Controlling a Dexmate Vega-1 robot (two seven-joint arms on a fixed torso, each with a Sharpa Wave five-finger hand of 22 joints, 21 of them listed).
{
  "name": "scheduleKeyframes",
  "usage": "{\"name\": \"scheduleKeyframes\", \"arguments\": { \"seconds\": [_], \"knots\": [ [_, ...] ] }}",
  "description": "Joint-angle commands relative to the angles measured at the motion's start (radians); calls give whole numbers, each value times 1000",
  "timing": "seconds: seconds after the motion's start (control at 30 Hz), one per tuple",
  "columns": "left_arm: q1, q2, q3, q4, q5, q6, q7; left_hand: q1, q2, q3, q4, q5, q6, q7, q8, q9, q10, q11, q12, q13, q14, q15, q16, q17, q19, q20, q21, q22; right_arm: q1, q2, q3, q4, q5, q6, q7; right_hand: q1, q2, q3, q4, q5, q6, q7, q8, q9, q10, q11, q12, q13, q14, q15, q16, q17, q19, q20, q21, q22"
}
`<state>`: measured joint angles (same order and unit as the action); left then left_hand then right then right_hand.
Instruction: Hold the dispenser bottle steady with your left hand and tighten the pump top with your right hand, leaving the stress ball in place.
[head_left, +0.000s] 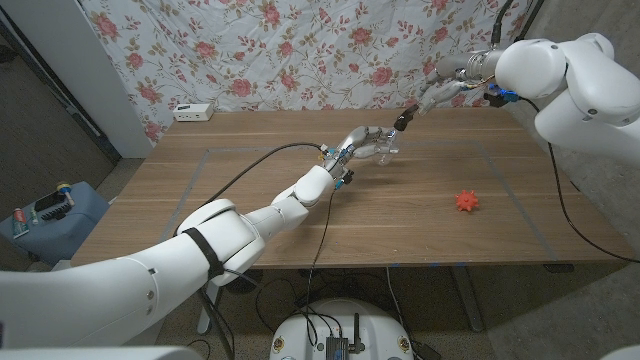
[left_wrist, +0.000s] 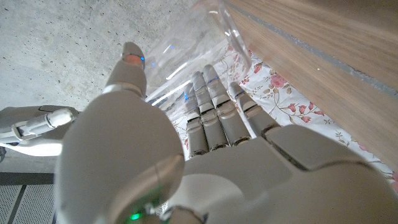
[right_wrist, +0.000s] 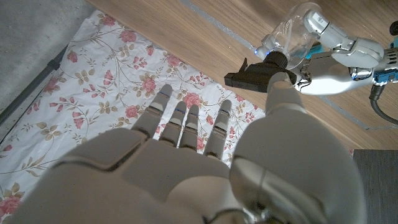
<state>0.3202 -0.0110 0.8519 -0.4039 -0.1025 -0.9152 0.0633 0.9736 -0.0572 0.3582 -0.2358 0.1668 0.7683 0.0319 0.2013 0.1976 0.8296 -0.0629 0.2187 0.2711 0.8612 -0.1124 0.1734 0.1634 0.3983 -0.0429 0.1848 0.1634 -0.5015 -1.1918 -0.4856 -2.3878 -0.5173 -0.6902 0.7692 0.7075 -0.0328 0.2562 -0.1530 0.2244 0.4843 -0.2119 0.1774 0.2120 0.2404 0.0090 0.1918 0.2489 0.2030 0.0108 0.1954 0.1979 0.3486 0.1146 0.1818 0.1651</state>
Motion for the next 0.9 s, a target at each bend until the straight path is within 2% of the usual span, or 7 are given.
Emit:
{"name": "scheduleKeyframes", "arguments": {
  "seconds": [0.03,0.13,0.47,0.77,0.9],
  "knots": [
    [-4,-6,8,8,-3,-5,9,-70,76,89,84,6,141,-54,6,4,30,-16,9,1,12,-62,5,0,7,-99,5,3,-63,-25,44,17,59,65,-99,17,-1,7,-9,7,-18,-6,-1,4,-8,-2,1,2,-8,-3,-2,4,-5,-3,5,5],
    [-6,-5,10,8,-2,-6,9,-71,75,89,85,5,142,-54,6,4,30,-14,8,1,13,-61,5,0,7,-99,5,3,-80,-27,56,25,76,86,-131,23,-3,9,-11,8,-27,-7,0,4,-13,-3,1,3,-9,-4,-2,4,-5,-2,5,5],
    [-8,1,16,3,7,-14,10,-73,75,89,85,6,145,-53,6,4,30,-15,7,-1,15,-63,5,0,8,-101,4,3,-83,-17,48,52,91,129,-165,45,-16,15,-15,15,-79,-6,0,4,-34,-8,0,5,-22,-4,-1,5,-5,-3,6,5],
    [-8,8,20,-4,14,-18,3,-75,72,88,86,5,144,-52,4,4,31,-13,6,-3,16,-63,5,0,8,-101,3,3,-49,6,21,73,89,132,-133,57,-19,19,-15,18,-91,-8,6,4,-47,-9,1,7,-35,3,-2,6,-9,-3,5,5],
    [-10,9,21,-5,19,-17,3,-77,71,88,86,5,142,-53,3,4,28,-12,5,-3,16,-61,5,0,8,-100,3,3,-21,19,-1,82,79,117,-96,53,-21,18,-10,18,-95,-8,10,5,-54,0,0,7,-41,8,-2,8,-11,-3,5,5]
  ]
}}
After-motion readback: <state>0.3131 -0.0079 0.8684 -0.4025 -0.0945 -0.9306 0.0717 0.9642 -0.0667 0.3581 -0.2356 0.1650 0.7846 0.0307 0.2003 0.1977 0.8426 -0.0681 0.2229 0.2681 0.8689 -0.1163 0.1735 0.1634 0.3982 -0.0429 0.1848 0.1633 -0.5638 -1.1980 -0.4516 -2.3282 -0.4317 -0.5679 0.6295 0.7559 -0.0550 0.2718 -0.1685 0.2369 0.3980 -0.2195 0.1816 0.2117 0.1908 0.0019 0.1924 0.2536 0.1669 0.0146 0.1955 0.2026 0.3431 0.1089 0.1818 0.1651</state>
